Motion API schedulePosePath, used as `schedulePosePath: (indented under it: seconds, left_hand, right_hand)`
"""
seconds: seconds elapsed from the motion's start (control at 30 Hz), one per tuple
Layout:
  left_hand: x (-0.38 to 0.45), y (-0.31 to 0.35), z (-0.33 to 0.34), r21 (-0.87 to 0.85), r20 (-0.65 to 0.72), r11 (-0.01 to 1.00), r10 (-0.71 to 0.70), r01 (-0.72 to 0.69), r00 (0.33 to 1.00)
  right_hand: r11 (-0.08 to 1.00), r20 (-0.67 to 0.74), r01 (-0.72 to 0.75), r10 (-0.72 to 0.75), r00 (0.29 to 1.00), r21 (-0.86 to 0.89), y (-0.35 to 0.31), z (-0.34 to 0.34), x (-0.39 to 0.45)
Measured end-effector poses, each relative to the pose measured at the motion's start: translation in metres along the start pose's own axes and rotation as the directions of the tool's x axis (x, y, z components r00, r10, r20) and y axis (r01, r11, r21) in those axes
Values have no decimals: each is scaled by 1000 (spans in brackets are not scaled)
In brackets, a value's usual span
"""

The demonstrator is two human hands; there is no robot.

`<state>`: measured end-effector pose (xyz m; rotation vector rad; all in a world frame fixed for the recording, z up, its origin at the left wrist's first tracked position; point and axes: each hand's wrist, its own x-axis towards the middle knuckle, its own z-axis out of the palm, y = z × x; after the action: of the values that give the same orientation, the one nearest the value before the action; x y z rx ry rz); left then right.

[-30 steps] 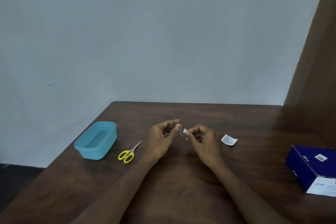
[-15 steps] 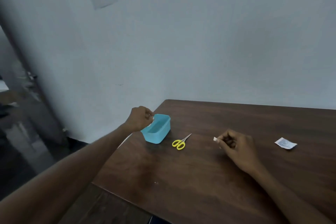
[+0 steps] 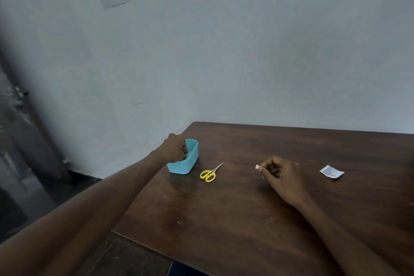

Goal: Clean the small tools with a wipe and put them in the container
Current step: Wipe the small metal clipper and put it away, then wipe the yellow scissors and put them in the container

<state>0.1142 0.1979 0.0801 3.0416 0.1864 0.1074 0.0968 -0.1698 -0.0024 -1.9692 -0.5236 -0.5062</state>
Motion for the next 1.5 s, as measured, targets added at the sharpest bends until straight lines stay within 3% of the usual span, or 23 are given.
schedulePosePath:
  seconds: [0.17,0.33,0.43,0.53,0.6,0.7,0.8,0.87,0.97,1.03,1.1,1.17,1.3,1.5]
  left_hand:
    - [-3,3,-14,-24,-117,999,19,-22,993]
    - [-25,34,-22,-15,-268,985,162,-172,950]
    - [-31,41,-16,109,-266,994,36,-7,963]
    - [-34,32,-10,90,-119,974,-198,210,973]
    - [-38,26,-5,41,-40,973,-227,228,973]
    - [-42,19,-3,15,-45,976,-218,219,975]
    - [-44,17,-5,-9,-47,979,-205,205,978]
    - [-50,23,-7,-50,-139,987,-160,155,977]
    - [-60,41,-9,-49,-270,992,100,-117,958]
    - [-66,61,-4,78,-149,967,253,-244,956]
    - [-71,79,11,199,12,950,244,-241,970]
    - [-72,87,25,256,69,949,174,-186,982]
    - [-76,92,35,189,72,974,110,-122,991]
    - [-61,105,29,72,136,997,25,-35,990]
  right_hand:
    - [1000,12,18,-18,1000,-14,-1,1,0]
    - [999,-1,30,-30,1000,-26,-3,0,-1]
    - [998,1,40,-40,999,-39,-4,-1,-2]
    - [998,4,43,-43,999,-37,-4,-3,-2]
    - [999,1,34,-34,999,-35,-3,-4,-1]
    - [998,-8,44,-45,999,-46,-2,-6,-2]
    - [998,1,37,-37,999,-43,-4,-7,-2]
    - [999,14,33,-32,999,-43,-5,-8,-3]
    - [998,14,27,-26,1000,-52,-3,-7,-3]
    - [999,9,12,-12,1000,-49,-3,-7,-3]
    - [999,19,6,-5,1000,-53,-2,-8,-3]
    - [998,10,-12,12,1000,-57,1,-9,-2]
    - [989,-46,-116,112,993,-89,11,-15,3]
    - [970,-56,-240,241,969,36,16,-18,10]
